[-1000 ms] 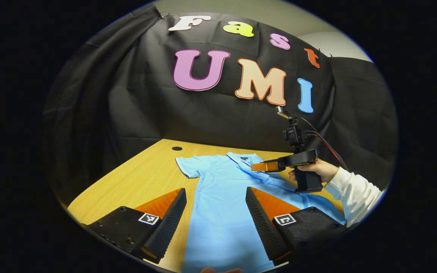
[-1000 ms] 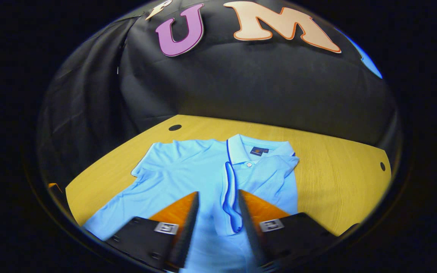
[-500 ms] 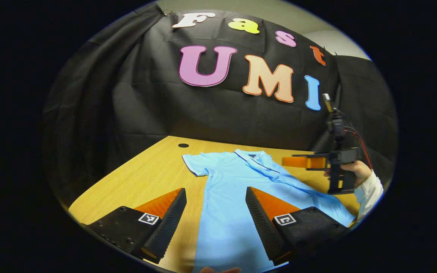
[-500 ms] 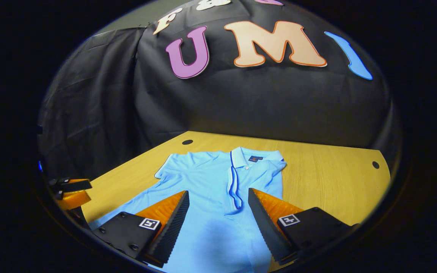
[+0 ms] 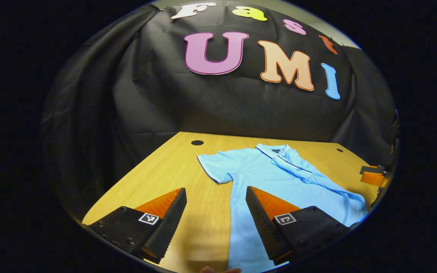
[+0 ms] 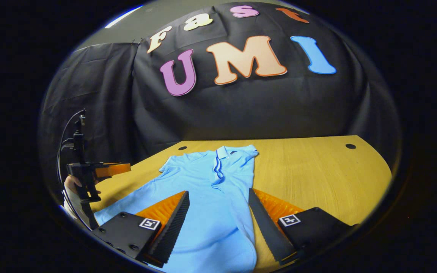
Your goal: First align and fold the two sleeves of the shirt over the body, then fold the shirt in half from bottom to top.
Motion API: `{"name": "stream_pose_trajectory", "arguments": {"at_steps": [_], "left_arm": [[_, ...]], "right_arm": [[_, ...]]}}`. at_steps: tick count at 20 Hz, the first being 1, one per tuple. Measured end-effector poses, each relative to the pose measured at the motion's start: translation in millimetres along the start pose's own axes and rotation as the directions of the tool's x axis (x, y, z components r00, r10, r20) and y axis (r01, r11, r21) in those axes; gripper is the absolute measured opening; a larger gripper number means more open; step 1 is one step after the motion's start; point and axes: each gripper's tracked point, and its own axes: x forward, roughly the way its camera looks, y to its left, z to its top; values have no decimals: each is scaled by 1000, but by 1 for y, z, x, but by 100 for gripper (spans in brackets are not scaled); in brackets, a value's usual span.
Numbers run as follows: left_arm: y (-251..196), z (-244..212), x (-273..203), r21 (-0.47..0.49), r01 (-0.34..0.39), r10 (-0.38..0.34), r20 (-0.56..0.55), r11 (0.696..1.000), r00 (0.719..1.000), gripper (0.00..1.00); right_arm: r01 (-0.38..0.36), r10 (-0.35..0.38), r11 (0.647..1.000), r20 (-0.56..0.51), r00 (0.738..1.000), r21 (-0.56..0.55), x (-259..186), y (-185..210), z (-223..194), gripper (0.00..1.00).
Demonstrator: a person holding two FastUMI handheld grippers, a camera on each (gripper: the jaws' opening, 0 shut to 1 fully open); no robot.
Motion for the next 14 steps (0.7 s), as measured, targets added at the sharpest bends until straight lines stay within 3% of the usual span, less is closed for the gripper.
{"name": "stream_pose_trajectory", "arguments": {"at_steps": [4,9,14], "left_arm": [[-2,18,48,26,3,-3,-30,1000,1000,93],[-9,23,105,9,8,-6,-146,1000,989,94],[2,12,161,10,-43,44,-222,999,974,94]], "right_arm": [[54,-54,998,4,999,-26,-13,-21,-16,98],[-2,1,999,40,999,42,-20,-13,-15,98],[39,-40,999,44,998,12,-24,-29,-15,98]]}}
